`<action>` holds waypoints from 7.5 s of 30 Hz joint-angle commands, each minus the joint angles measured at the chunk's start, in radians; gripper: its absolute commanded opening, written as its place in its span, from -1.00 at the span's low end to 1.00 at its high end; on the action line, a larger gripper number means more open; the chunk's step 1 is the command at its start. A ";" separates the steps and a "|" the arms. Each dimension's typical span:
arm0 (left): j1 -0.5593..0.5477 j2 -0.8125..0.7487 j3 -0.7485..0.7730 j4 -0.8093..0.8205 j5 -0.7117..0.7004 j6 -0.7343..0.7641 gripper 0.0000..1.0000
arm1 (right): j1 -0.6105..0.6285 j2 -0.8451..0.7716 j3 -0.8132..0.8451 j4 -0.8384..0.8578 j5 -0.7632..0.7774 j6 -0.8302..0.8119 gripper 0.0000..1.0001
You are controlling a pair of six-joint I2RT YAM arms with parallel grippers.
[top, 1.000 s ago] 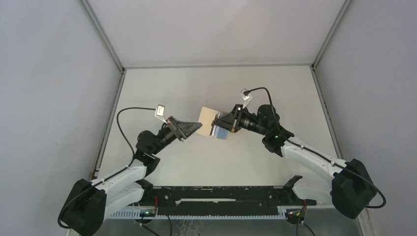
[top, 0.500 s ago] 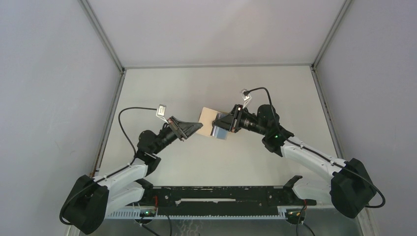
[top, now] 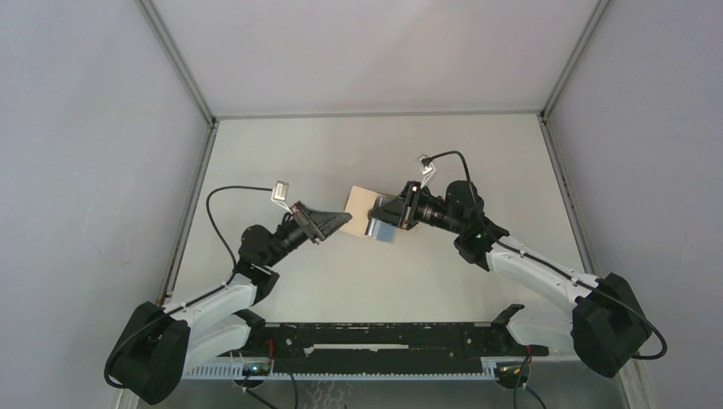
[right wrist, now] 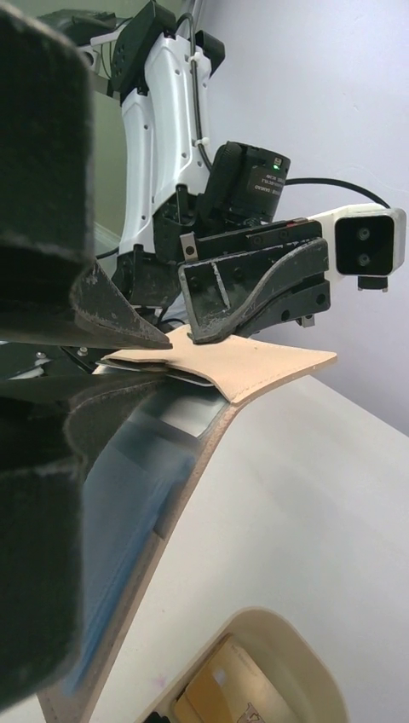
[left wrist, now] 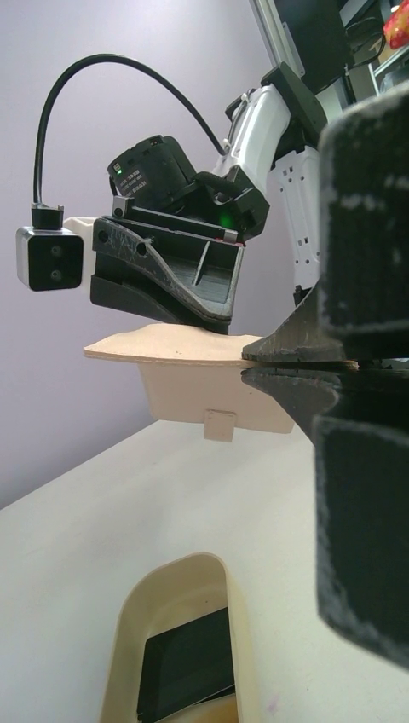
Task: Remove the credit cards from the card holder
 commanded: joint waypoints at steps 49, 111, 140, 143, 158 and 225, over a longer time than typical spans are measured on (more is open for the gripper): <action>0.146 -0.050 -0.015 -0.029 0.022 -0.025 -1.00 | -0.021 -0.124 -0.047 -0.236 -0.077 -0.118 -1.00; 0.162 0.258 -0.117 -0.264 0.047 0.276 -1.00 | -0.364 0.535 0.360 -0.616 -0.035 -0.340 -1.00; 0.162 0.253 -0.142 -0.260 -0.003 0.280 -1.00 | -0.286 0.665 0.531 -0.785 0.002 -0.376 -0.76; 0.162 0.242 -0.149 -0.260 -0.007 0.278 -1.00 | -0.288 0.633 0.531 -0.793 0.022 -0.378 -0.53; 0.161 0.142 -0.188 -0.338 -0.109 0.293 -1.00 | -0.141 0.503 0.612 -0.928 0.190 -0.464 -0.06; -0.002 0.206 -0.031 -0.601 -0.423 0.170 0.02 | 0.022 1.006 1.029 -0.960 0.244 -0.237 -0.05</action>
